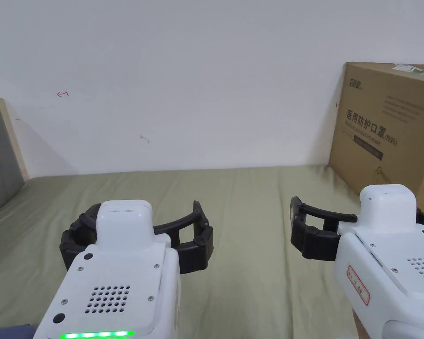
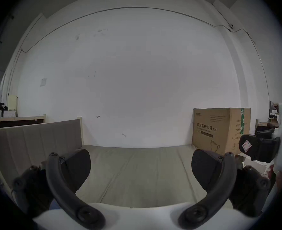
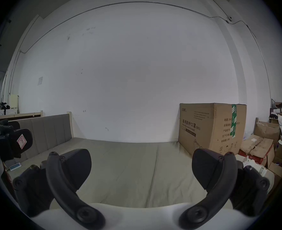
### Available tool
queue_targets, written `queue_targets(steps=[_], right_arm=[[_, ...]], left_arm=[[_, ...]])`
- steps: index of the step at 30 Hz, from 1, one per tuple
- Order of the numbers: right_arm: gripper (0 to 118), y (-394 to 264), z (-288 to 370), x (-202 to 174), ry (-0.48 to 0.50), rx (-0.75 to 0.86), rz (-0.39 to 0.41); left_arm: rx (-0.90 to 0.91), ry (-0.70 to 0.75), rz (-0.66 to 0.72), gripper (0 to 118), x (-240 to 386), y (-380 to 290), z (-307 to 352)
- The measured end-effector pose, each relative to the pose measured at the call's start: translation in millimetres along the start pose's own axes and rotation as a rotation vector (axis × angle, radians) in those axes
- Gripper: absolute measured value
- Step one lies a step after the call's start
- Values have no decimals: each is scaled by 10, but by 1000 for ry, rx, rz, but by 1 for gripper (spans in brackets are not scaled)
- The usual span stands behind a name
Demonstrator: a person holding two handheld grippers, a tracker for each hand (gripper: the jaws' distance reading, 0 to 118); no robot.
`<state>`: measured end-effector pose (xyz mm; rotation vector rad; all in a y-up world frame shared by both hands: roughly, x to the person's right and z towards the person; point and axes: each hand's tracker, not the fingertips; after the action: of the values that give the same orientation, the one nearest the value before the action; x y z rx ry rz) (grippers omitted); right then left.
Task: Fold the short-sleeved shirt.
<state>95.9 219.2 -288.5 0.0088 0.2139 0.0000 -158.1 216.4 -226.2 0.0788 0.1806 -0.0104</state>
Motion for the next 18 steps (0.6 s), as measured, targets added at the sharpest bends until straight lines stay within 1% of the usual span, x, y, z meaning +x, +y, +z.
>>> queue_targets(steps=[4,10,13,18], right_arm=[[118,-8,-7,-6,3,-2,4],[118,-46,-35,18,6,-22,-13],[118,-54,-41,17,6,-27,0],[118,-44,-78,39,9,-42,6]], left_arm=[[-10,-35,42,118,-27,9,-4],[-40,-33,60,118,-55,22,-21],[-46,-9,83,118,-69,41,-30],[-43,23,38,118,-22,67,-30]])
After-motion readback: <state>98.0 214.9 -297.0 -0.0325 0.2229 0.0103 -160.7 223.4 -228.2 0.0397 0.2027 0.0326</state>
